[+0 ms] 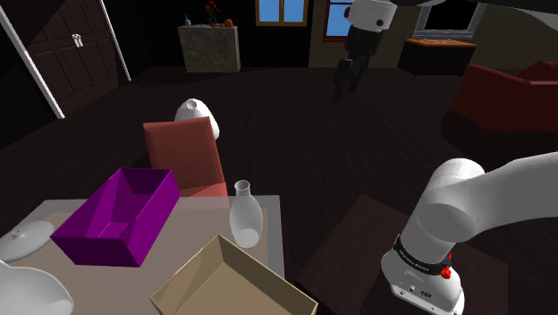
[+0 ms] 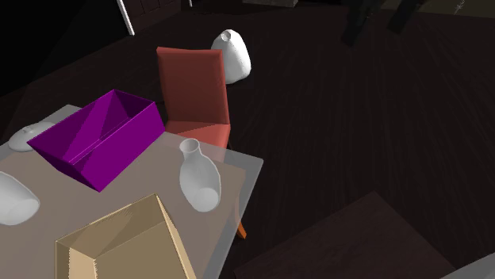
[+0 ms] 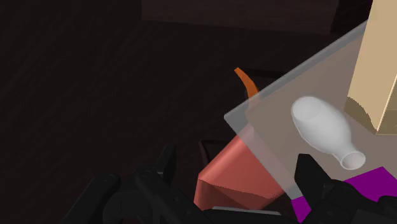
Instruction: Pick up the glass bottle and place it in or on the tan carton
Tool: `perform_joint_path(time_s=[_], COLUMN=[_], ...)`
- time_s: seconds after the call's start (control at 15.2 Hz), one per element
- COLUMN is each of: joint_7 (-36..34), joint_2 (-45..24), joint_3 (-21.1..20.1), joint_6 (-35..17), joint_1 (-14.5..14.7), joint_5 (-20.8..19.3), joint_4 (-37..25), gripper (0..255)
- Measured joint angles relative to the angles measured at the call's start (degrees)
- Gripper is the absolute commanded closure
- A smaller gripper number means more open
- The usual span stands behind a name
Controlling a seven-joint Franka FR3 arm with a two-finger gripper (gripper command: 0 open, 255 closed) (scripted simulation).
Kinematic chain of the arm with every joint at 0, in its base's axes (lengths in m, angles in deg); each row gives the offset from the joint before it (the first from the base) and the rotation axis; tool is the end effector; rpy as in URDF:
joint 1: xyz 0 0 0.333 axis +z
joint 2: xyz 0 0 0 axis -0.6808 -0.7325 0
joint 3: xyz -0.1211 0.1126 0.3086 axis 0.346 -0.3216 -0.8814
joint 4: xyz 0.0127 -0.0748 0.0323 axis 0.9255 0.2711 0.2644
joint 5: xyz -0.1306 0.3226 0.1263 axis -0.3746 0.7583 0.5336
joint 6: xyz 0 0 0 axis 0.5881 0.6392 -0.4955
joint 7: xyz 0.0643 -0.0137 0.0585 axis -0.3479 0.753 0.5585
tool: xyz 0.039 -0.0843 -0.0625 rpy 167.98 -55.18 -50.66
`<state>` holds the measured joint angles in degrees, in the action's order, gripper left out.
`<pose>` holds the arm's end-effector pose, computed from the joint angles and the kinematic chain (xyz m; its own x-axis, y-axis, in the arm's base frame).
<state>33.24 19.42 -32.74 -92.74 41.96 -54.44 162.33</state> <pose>0.2467 -0.0139 0.6623 0.9881 0.0500 0.1458 0.0503 -0.9987 0.0016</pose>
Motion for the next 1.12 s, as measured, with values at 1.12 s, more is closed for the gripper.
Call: perform_joint_path(time_s=[1.12], joint_7=[-17.57], joint_2=[-12.99], joint_3=[-15.59], joint_6=[-21.35], joint_1=[2.66], joint_5=[7.01], joint_4=[8.59], gripper=[0])
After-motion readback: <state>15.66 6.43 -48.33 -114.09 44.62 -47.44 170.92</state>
